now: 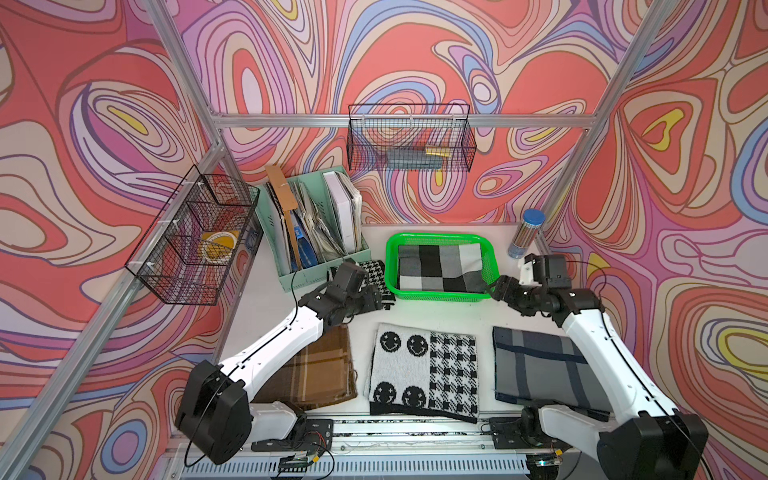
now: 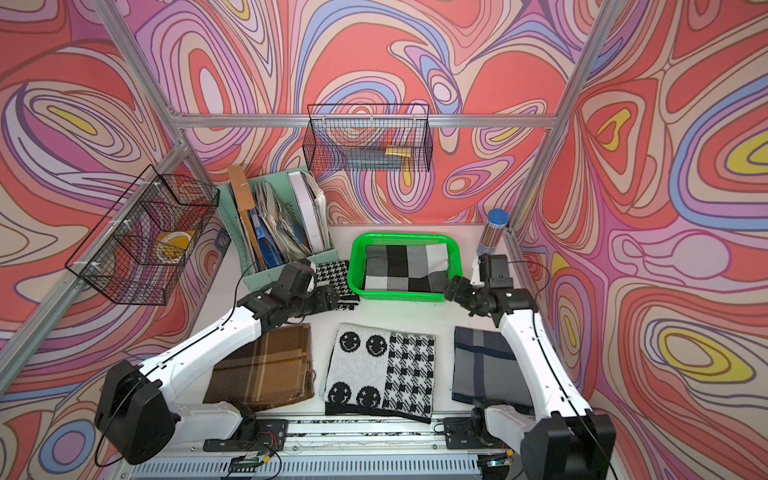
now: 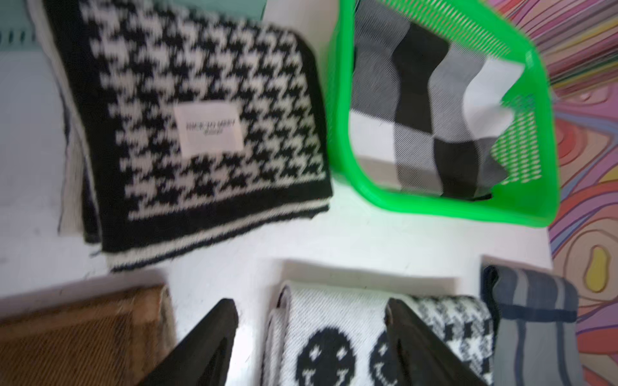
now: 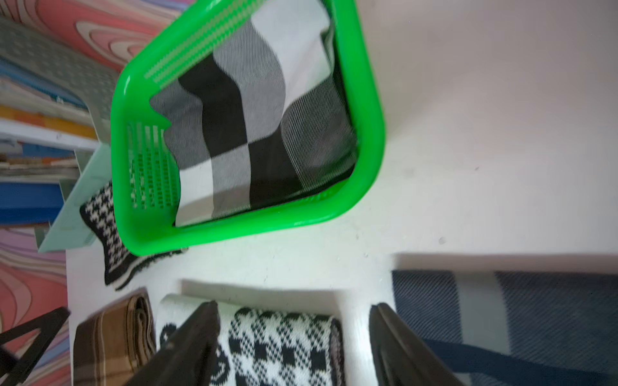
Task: Put the folded scarf in the basket
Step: Pick up the scarf at the center of the board.
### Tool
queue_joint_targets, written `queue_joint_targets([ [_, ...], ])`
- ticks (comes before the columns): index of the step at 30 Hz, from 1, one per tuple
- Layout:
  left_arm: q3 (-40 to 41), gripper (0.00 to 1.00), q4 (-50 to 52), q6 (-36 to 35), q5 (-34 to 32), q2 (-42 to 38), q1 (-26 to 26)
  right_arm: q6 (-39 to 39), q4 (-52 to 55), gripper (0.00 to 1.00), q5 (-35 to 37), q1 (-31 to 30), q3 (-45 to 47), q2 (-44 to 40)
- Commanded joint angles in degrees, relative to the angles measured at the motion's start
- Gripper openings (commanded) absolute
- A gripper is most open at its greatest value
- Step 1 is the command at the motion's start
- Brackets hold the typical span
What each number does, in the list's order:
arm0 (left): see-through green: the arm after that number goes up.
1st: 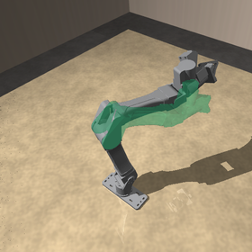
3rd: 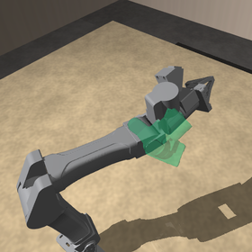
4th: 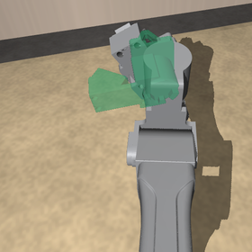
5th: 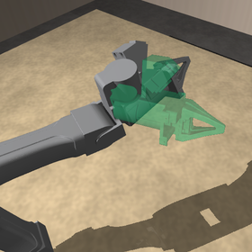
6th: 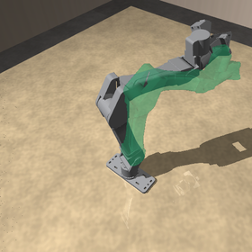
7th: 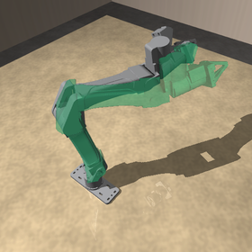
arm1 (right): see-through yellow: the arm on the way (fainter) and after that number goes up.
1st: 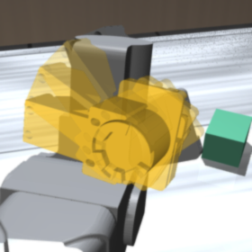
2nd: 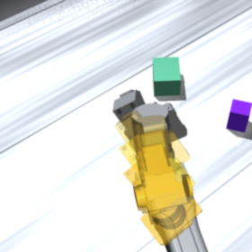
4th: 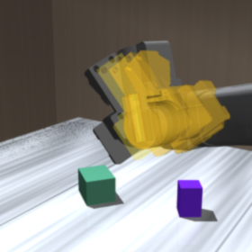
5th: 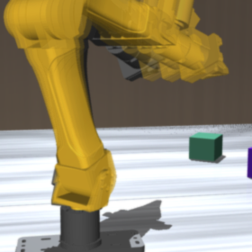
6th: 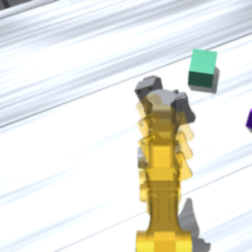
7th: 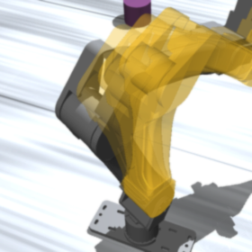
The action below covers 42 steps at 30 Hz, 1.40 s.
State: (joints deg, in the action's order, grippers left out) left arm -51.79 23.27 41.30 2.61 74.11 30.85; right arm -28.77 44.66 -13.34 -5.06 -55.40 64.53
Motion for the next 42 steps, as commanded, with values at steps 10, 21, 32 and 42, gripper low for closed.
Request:
queue_joint_targets([
  [10, 17.7, 0.93, -4.4, 1.1, 7.6, -7.8, 2.9, -13.2, 1.4, 0.73, 2.3, -13.3, 14.7, -6.6],
  [21, 20.2, 0.91, -11.6, 3.9, 8.1, -1.8, 7.2, -17.8, -6.8, 0.72, 3.9, -20.6, 20.9, 0.5],
  [32, 20.3, 0.81, -13.1, 5.8, 6.9, 2.9, 9.0, -19.9, -15.4, 0.68, 2.4, -22.2, 25.7, 5.1],
  [42, 20.5, 0.33, -13.7, 6.8, 7.0, 6.3, 10.5, -20.2, -19.5, 0.24, 1.1, -23.6, 26.2, 7.0],
])
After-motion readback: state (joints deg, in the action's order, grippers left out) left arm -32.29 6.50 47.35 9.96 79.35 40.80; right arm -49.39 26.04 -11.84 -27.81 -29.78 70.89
